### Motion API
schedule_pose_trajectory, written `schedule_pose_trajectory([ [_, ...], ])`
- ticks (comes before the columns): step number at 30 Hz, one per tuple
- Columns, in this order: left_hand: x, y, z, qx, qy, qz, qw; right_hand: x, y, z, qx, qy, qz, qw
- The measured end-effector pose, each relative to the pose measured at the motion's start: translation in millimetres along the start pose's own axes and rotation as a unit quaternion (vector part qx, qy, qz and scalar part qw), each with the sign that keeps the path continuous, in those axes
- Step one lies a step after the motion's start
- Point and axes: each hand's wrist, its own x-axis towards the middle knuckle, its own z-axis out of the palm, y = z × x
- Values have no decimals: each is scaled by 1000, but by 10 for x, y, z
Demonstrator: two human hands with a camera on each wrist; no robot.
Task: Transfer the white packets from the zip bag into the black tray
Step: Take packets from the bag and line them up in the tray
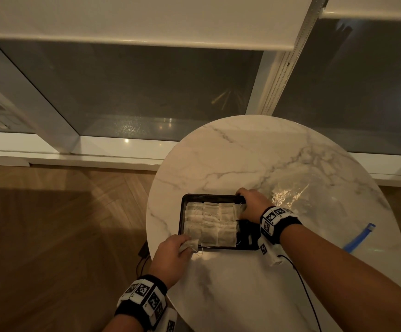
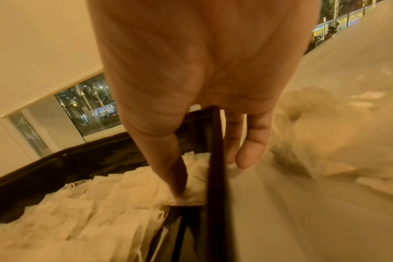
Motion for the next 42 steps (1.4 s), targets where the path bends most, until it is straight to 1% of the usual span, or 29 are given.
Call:
schedule_pose_trajectory([
  [6, 7, -5, 11, 2, -5, 3, 1000, 9, -18, -24, 19, -15, -6, 1000],
  [16, 7, -4, 10, 10, -6, 8, 1000, 32, -61, 31, 4, 17, 3, 1000],
  [24, 29, -25, 20, 13, -1, 10, 1000, 68, -54, 25, -8, 16, 18, 1000],
  [29, 37, -41, 25, 17, -3, 16, 1000, 66, -42, 1, 6, 17, 19, 1000],
  [31, 38, -37, 21, 14, -2, 16, 1000, 53, -36, -15, 15, 13, 19, 1000],
  [36, 41, -26, 21, 10, -6, 12, 1000, 21, -33, -42, 11, -26, 18, 999],
  [42, 42, -11, 21, 18, -2, 21, 1000, 41, -47, -29, -15, -35, 12, 999],
])
